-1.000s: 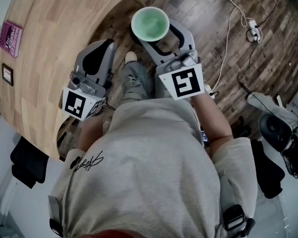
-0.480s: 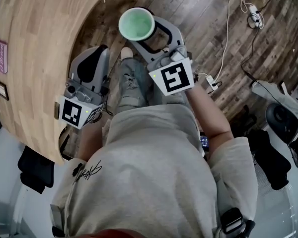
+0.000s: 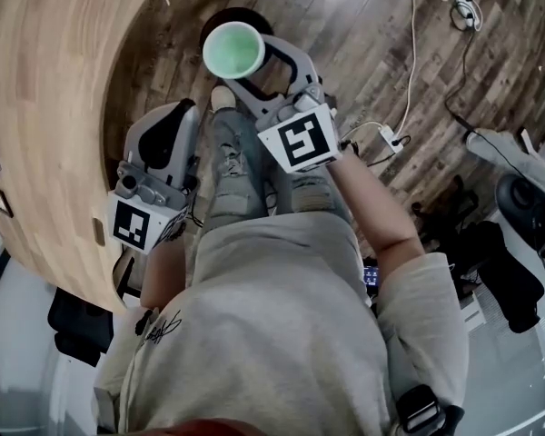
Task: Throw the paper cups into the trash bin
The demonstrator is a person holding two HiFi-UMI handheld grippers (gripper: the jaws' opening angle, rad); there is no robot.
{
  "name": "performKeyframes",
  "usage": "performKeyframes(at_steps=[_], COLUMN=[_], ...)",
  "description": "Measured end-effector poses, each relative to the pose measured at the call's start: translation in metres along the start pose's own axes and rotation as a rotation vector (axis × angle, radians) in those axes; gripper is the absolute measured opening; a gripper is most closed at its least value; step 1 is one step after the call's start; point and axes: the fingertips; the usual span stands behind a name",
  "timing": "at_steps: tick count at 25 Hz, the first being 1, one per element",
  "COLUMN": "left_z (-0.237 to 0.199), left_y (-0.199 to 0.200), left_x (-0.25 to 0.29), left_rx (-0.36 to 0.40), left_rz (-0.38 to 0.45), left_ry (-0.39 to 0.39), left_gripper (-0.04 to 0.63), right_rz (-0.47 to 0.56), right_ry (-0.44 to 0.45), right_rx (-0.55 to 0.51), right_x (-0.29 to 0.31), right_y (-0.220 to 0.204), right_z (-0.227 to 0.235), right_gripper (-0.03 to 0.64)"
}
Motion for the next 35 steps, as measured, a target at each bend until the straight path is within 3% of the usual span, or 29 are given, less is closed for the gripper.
performKeyframes(at_steps=[18, 28, 35], left_z=[-0.013, -0.011, -0.007], left_y=[-0.073, -0.088, -0.101], left_x=[0.005, 0.005, 0.004], left_rx=[-0.069, -0.084, -0.094], left_rz=[-0.103, -0.121, -0.132], left_ry=[-0.069, -0.086, -0.106], left_gripper=[0.003, 0.003, 0.003], right_rz=[-0.123, -0.218, -0.293], right_ry=[0.004, 0.056, 0.037], right_rx=[0.028, 0.053, 0.075], right_x=[0.052, 0.081, 0.096], right_y=[-0.114, -0.17, -0.212], right_z=[-0.009, -0.027, -0.023], right_gripper=[0.268, 0.268, 0.268])
Point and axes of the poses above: the fingertips, and each gripper's own axes: x forward along the fingers, z to its right, y out of its top, and after that the axes turned 2 degrees about -y, right-handed
